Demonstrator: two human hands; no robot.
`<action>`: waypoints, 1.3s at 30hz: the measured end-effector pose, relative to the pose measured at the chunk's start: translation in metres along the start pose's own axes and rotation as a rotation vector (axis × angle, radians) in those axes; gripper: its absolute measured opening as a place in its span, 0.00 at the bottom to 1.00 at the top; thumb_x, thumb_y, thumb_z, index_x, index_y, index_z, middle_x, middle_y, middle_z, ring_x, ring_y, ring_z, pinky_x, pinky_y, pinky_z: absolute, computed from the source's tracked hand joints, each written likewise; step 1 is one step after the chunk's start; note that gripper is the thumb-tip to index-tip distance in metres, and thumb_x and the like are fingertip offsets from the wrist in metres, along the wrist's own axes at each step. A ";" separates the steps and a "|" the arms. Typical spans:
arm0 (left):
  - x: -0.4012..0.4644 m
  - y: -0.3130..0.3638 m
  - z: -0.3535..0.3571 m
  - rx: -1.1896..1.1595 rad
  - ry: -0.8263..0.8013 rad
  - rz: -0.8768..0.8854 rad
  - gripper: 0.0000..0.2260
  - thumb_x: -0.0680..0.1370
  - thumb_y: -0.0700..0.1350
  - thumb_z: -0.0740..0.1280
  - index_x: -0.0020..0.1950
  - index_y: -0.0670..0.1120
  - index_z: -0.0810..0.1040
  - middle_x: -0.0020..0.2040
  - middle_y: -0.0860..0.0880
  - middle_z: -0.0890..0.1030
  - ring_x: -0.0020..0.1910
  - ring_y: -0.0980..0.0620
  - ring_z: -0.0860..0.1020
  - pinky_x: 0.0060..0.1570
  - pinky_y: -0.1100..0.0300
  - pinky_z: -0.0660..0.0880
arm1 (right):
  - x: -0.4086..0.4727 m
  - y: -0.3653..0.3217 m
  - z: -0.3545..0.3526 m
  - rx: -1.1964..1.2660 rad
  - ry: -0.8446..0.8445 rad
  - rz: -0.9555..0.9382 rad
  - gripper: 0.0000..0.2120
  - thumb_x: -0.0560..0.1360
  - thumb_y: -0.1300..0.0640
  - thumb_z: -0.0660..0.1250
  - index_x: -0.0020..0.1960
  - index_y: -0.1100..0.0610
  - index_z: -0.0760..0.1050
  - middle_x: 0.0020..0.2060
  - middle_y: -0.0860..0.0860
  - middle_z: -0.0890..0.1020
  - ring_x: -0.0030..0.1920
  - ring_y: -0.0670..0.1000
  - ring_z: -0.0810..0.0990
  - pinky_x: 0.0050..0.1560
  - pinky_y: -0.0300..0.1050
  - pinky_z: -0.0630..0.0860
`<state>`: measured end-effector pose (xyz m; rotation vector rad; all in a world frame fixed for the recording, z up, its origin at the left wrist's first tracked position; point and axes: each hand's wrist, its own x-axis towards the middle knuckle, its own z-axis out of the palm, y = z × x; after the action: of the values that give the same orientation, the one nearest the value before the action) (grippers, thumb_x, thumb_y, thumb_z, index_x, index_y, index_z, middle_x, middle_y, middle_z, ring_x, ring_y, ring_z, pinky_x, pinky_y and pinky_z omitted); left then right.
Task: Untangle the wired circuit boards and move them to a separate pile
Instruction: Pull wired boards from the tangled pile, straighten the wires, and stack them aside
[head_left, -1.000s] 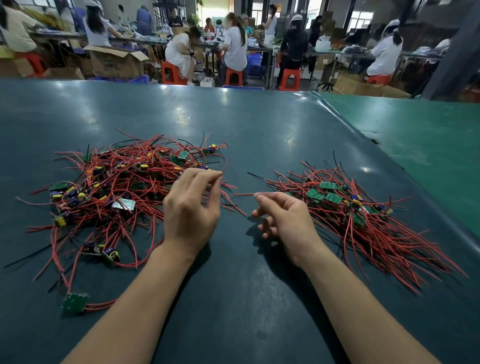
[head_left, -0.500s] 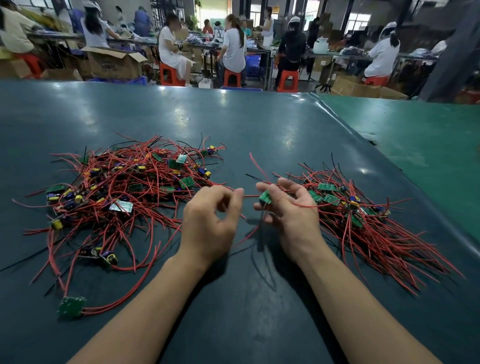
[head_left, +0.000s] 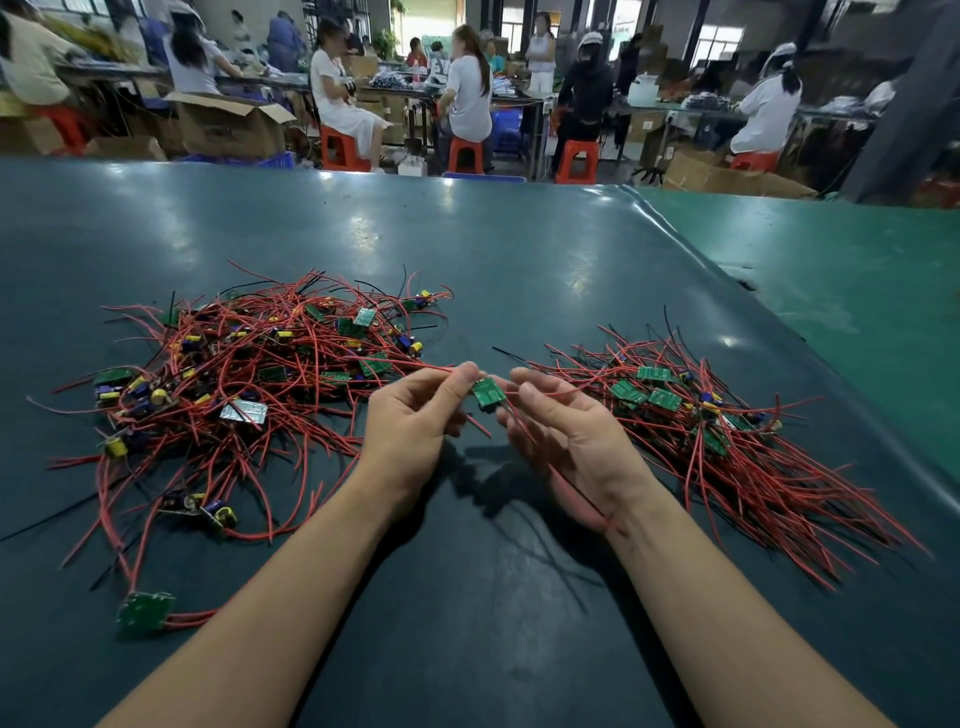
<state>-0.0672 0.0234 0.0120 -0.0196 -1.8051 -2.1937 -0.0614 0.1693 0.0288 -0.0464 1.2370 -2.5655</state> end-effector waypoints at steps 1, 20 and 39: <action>0.001 -0.001 0.000 -0.031 0.038 -0.025 0.07 0.74 0.46 0.71 0.40 0.44 0.82 0.30 0.51 0.80 0.28 0.55 0.74 0.32 0.63 0.73 | 0.000 0.000 -0.001 -0.034 -0.009 -0.007 0.09 0.74 0.70 0.64 0.52 0.62 0.77 0.41 0.55 0.86 0.35 0.50 0.85 0.33 0.37 0.79; -0.006 0.004 0.004 -0.295 -0.230 -0.183 0.10 0.68 0.41 0.72 0.48 0.43 0.83 0.40 0.45 0.85 0.35 0.51 0.82 0.39 0.62 0.80 | 0.004 0.008 -0.001 -0.319 0.205 -0.221 0.04 0.76 0.61 0.70 0.42 0.59 0.81 0.32 0.53 0.82 0.25 0.47 0.76 0.22 0.37 0.71; 0.005 0.011 -0.004 -0.536 -0.007 -0.456 0.05 0.78 0.41 0.66 0.53 0.43 0.77 0.42 0.47 0.85 0.30 0.58 0.78 0.32 0.68 0.75 | 0.005 0.023 -0.009 -1.047 -0.117 -0.537 0.15 0.72 0.75 0.67 0.53 0.61 0.84 0.46 0.54 0.85 0.46 0.51 0.84 0.49 0.42 0.80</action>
<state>-0.0688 0.0166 0.0231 0.2954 -1.2572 -2.9387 -0.0614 0.1614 0.0047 -0.8115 2.6133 -1.8784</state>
